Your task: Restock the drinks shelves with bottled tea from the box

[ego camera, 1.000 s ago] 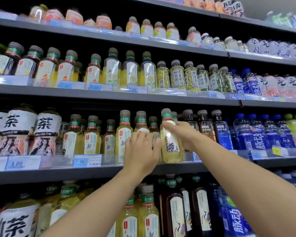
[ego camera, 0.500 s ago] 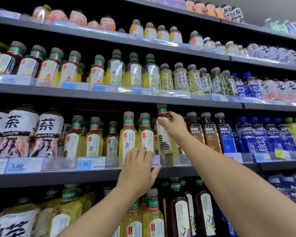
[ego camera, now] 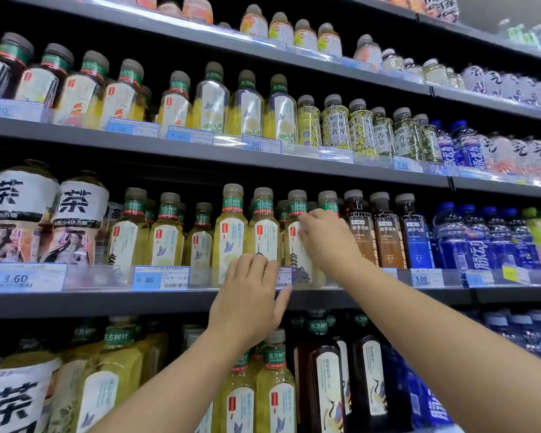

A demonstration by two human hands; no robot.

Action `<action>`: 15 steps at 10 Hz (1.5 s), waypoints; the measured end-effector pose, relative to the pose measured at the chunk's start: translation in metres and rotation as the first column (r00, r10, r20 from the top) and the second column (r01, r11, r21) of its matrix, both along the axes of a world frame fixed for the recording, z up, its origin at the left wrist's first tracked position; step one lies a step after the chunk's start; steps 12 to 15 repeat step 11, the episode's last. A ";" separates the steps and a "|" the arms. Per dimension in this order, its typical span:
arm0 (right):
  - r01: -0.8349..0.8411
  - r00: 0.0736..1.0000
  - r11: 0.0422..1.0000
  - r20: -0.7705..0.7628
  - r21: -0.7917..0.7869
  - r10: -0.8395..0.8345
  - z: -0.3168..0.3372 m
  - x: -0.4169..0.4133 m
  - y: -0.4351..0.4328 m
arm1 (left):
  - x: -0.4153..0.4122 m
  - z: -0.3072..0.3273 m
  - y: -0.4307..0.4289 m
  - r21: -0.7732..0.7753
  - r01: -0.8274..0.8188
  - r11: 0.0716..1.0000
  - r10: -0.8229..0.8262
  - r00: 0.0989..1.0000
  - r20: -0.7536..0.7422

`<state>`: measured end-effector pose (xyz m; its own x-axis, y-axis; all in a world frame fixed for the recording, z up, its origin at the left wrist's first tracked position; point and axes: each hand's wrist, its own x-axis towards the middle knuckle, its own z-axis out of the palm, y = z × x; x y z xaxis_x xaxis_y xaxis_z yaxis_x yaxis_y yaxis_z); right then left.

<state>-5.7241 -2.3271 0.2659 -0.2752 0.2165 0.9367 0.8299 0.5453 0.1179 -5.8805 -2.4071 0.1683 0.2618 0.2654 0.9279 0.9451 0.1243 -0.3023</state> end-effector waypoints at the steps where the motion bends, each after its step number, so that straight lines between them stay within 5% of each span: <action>1: 0.004 1.000 0.999 0.009 0.048 -0.004 -0.024 0.003 0.001 | 0.001 -0.001 0.001 0.013 0.011 1.000 -0.011 1.000 0.007; 4: -0.010 0.998 0.999 0.057 -0.050 0.013 -0.051 0.012 0.019 | 0.003 -0.001 0.001 0.012 0.028 1.000 -0.028 0.999 0.046; 7: -0.094 0.992 0.996 -0.080 -0.010 0.093 -0.069 0.005 0.002 | 0.003 -0.004 0.002 0.008 -0.014 1.000 0.013 0.999 0.042; 10: -0.195 0.968 0.928 -0.091 0.317 0.234 -0.084 0.008 0.003 | 0.025 0.025 -0.002 -0.111 -0.068 0.991 0.090 0.975 0.204; 15: -0.230 0.964 0.934 -0.070 0.273 0.258 -0.060 0.008 0.005 | 0.028 0.051 -0.003 -0.154 -0.078 0.985 0.110 0.972 0.209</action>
